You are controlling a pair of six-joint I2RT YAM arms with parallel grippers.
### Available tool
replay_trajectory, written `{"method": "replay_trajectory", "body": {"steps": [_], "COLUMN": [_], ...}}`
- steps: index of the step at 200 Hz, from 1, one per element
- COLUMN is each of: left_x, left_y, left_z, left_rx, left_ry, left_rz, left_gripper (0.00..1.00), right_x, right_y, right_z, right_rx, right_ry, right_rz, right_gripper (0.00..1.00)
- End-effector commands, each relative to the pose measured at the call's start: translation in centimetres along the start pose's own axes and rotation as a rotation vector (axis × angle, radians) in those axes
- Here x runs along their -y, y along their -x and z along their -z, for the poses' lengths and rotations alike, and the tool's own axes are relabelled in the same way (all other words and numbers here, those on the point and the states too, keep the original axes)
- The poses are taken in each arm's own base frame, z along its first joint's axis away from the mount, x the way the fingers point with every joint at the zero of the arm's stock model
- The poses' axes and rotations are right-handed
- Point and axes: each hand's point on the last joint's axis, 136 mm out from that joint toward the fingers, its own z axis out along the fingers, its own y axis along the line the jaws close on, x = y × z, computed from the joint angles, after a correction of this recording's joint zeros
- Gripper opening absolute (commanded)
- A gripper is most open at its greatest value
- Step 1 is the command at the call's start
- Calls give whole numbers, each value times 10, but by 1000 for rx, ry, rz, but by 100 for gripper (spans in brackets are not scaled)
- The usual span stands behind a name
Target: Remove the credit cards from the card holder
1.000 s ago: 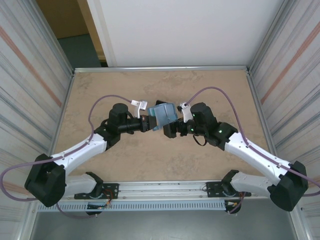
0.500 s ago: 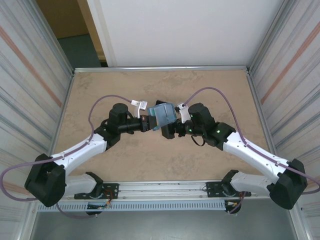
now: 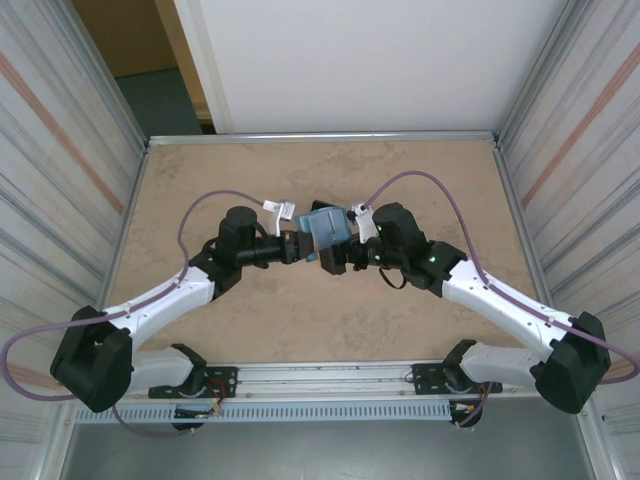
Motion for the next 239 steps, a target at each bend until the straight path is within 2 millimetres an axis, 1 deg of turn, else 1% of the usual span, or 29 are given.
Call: {"method": "replay_trajectory", "body": {"steps": [1,58,93,120,154,202,219,228,232,239], "left_x": [21,27,27,26,26,25,24,24,24,23], "left_y": [17,18,17,16,17,16,16,16,16,15], "left_z": [4,5,6,7,8,10,10,10,10,10], "left_rx": [40,41,40,41,45,50,49,48,47,46], "left_ry": [-65,-91,-93,-88,-83,-70,-65,-65,-64,-63], "left_rz": [-47,-64,-64,-62,-67,-67,-66,-65,-65,-64], "left_gripper": [0,0,0,0,0,0,0,0,0,0], "right_x": [0,7,14,17,26,41,43,47,45,46], "right_y": [13,14,14,16,16,18,19,18,21,21], "right_z": [4,7,8,12,19,35,43,43,51,54], "right_rx": [36,48,54,72,88,125,144,143,165,173], "right_ry": [-23,-37,-55,-63,-95,-135,-128,-133,-126,-124], "right_rz": [24,-2,-19,-31,-49,-85,-104,-117,-117,-124], "right_gripper": [99,99,96,94,91,82,77,74,73,72]}}
